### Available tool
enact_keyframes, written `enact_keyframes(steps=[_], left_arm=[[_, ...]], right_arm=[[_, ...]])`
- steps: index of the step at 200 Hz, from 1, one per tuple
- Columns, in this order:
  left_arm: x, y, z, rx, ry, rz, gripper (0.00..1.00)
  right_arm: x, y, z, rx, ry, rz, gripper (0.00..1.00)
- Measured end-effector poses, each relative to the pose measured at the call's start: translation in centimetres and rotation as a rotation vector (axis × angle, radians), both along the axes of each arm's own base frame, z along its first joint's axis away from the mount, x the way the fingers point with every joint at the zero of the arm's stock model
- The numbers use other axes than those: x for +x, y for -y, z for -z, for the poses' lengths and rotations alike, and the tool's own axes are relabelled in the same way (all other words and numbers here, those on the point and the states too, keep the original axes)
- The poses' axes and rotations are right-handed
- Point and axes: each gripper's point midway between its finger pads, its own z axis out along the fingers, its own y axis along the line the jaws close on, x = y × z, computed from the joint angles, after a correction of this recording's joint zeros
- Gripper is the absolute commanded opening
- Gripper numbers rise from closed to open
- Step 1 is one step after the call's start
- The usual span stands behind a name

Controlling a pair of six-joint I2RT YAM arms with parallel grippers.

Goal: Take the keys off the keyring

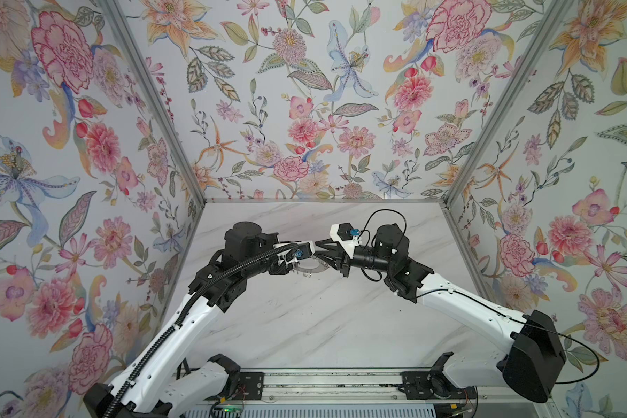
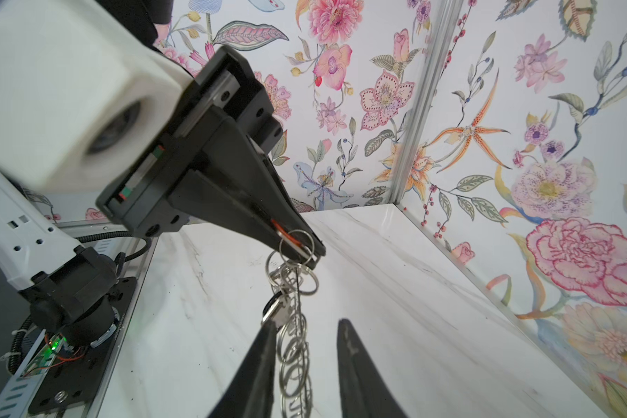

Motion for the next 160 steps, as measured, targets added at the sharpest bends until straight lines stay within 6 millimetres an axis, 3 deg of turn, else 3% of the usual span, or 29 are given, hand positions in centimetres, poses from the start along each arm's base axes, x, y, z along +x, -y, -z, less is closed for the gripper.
enact_keyframes(steps=[33,60,105,160], left_arm=[[0.0,0.0,0.0,0.006,0.007,0.007,0.00],[-0.1,0.1,0.0,0.009,0.011,0.013,0.00],[-0.2,0.2,0.0,0.005,0.008,0.024,0.00],[-0.3,0.3,0.0,0.004,0.007,0.027,0.00]], right_arm=[[1.3,0.7,-0.9,-0.016,0.026,0.025,0.29],[1.8,-0.1,-1.3,-0.030,0.033,-0.006,0.29],[0.1,-2.6,1.0,-0.089,-0.008,-0.105,0.27],[-0.1,-2.9,1.9,-0.112,-0.022,-0.113,0.17]])
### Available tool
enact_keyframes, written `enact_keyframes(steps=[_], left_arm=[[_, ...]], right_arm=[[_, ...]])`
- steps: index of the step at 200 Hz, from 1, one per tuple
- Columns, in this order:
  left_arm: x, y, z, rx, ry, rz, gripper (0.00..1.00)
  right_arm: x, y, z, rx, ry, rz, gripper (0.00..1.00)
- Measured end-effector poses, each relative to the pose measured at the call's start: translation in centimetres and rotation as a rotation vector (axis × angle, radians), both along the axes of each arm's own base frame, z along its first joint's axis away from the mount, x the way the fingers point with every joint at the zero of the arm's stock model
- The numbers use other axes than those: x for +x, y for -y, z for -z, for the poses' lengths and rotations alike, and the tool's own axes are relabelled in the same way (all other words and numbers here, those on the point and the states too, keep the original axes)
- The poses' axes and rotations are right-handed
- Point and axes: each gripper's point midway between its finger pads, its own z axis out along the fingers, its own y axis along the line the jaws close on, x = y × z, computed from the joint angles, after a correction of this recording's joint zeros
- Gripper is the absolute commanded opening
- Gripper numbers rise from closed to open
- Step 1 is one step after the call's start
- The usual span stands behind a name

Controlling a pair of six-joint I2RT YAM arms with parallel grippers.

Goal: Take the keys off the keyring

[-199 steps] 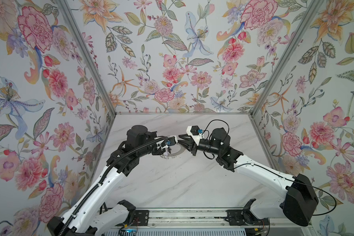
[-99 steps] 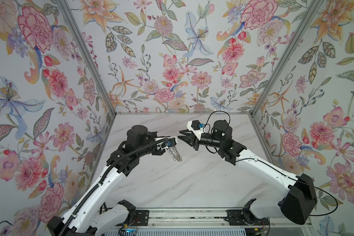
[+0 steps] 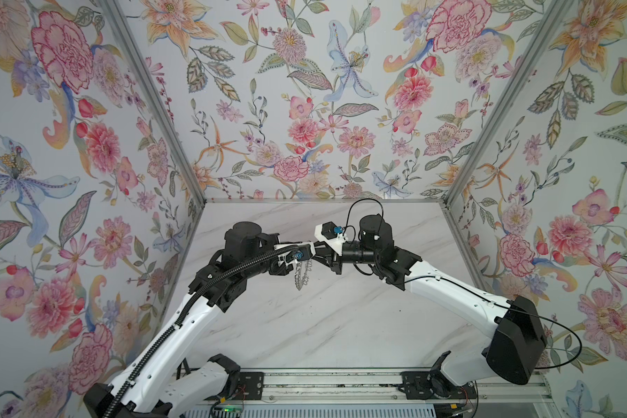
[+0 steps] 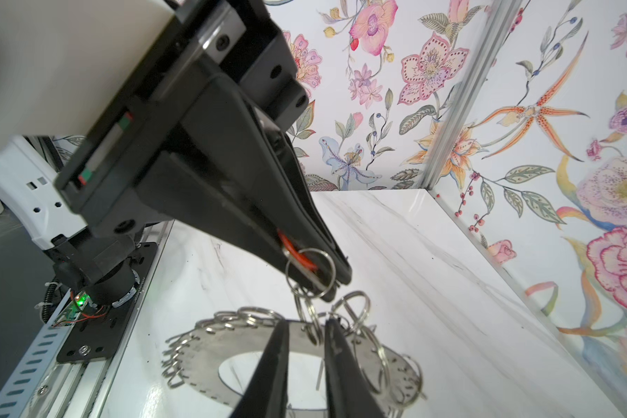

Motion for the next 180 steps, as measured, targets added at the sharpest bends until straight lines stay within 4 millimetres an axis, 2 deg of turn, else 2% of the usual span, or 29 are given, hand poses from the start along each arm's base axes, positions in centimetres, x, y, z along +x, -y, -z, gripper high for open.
enact_keyframes(steps=[39,70,134,180], left_arm=[[0.0,0.0,0.0,0.001,-0.001,-0.001,0.00],[0.1,-0.1,0.1,0.006,-0.003,-0.008,0.00],[0.9,-1.0,0.1,0.018,0.010,-0.075,0.00],[1.3,-2.0,-1.0,0.001,0.065,-0.138,0.00]], right_arm=[[-0.1,-0.2,0.0,-0.001,0.002,0.000,0.11],[-0.5,-0.4,0.1,-0.002,-0.001,-0.008,0.00],[0.2,-0.5,-0.1,0.003,0.004,0.043,0.00],[1.5,-0.6,-1.5,0.058,-0.003,0.134,0.00]])
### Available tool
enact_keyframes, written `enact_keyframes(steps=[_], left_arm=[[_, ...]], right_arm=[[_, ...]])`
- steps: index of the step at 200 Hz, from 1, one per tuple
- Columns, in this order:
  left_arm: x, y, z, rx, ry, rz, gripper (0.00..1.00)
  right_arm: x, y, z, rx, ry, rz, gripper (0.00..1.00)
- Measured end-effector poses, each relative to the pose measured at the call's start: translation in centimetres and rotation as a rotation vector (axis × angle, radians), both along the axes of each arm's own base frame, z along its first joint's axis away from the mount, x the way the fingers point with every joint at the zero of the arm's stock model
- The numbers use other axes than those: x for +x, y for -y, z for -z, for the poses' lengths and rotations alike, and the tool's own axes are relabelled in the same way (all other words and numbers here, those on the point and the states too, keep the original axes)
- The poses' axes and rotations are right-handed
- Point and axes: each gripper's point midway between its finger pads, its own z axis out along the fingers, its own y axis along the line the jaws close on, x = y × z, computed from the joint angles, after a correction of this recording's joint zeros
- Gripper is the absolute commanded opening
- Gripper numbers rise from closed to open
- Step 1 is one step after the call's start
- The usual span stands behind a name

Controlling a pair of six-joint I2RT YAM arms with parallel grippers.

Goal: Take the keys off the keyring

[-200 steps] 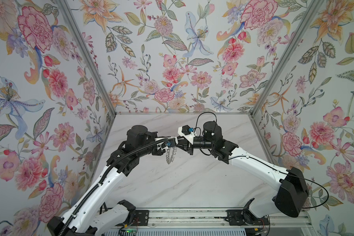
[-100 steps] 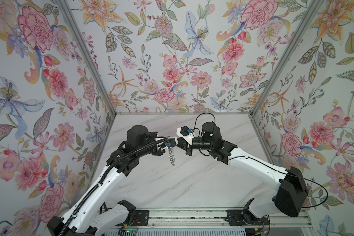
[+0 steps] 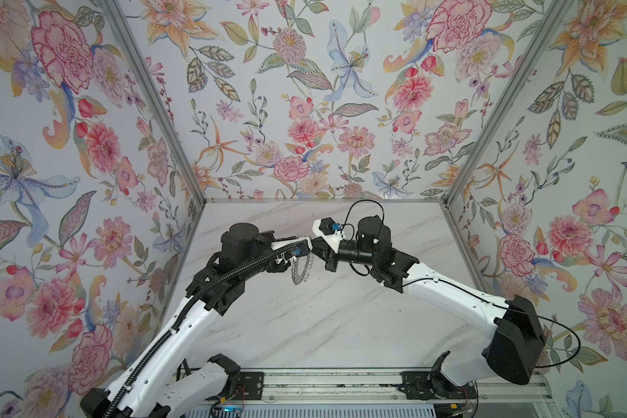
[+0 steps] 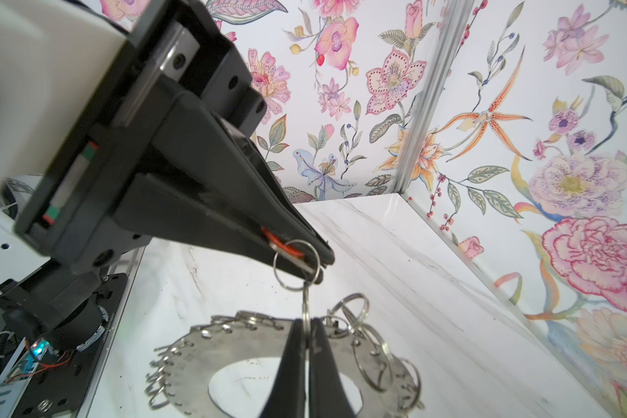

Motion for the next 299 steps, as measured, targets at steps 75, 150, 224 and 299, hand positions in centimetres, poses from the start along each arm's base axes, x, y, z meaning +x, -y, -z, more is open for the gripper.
enact_keyframes(steps=[75,150,224,299], left_arm=[[0.6,-0.6,0.0,-0.042,0.034,-0.056,0.00],[0.9,-0.6,0.3,-0.075,0.031,-0.081,0.00],[0.9,-0.3,0.1,-0.103,0.024,-0.078,0.00],[1.0,0.3,0.3,-0.112,0.014,-0.057,0.00]], right_arm=[[0.6,0.1,-0.4,0.084,-0.011,0.144,0.00],[0.2,0.7,-0.8,0.148,0.033,0.280,0.00],[-0.5,1.0,-2.0,0.171,0.167,0.390,0.00],[-1.1,1.2,-2.8,0.142,0.294,0.471,0.00]])
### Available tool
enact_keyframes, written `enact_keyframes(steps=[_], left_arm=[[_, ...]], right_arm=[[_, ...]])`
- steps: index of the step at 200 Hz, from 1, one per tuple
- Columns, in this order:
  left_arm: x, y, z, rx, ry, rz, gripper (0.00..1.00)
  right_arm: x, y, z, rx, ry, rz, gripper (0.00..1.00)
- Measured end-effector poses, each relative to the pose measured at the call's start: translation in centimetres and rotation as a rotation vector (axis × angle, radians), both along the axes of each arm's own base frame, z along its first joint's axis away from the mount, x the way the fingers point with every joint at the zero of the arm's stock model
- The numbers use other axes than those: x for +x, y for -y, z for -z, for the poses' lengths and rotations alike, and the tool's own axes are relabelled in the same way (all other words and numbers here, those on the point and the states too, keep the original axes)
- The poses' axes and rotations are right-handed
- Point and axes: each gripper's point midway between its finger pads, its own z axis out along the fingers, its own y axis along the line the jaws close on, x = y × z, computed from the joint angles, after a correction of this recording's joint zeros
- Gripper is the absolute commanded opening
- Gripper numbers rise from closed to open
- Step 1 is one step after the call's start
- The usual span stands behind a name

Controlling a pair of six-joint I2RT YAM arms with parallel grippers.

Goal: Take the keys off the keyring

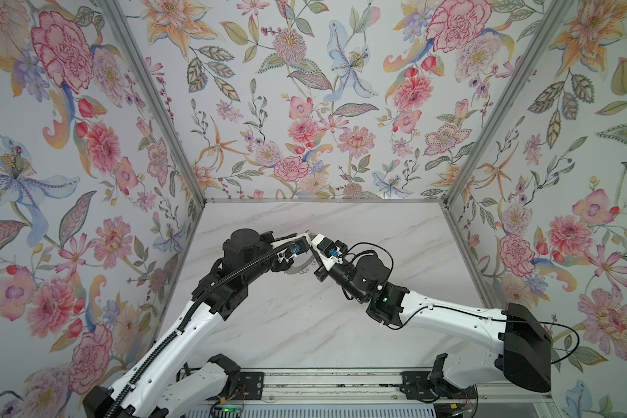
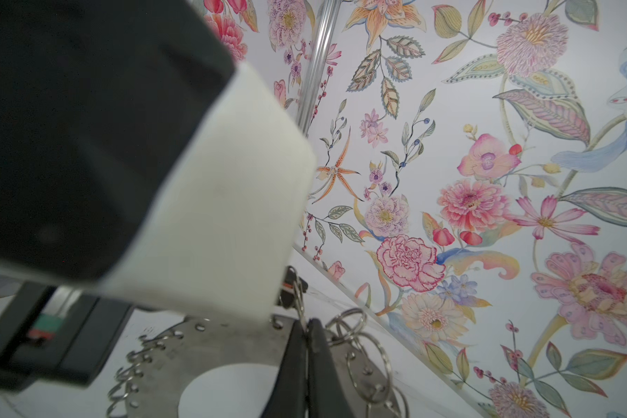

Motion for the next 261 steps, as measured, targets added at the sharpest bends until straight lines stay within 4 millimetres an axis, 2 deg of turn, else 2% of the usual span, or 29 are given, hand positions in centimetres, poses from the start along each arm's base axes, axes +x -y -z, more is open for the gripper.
enact_keyframes(steps=[70,122,157,184,261], left_arm=[[-0.1,1.3,0.8,-0.030,-0.058,0.062,0.00],[-0.2,1.7,0.6,-0.048,-0.067,0.079,0.00],[-0.3,1.7,-0.2,-0.058,-0.051,0.085,0.00],[-0.1,1.2,0.3,-0.045,-0.072,0.067,0.00],[0.2,0.9,0.7,-0.006,-0.092,0.063,0.00]], right_arm=[[-0.1,0.1,-0.2,0.012,0.023,-0.005,0.00],[0.9,1.0,0.1,0.087,-0.037,-0.067,0.00],[1.3,1.7,0.5,0.177,-0.099,-0.128,0.13],[1.9,2.7,-0.5,0.256,-0.108,-0.135,0.27],[0.7,2.8,-0.7,0.248,-0.152,-0.194,0.27]])
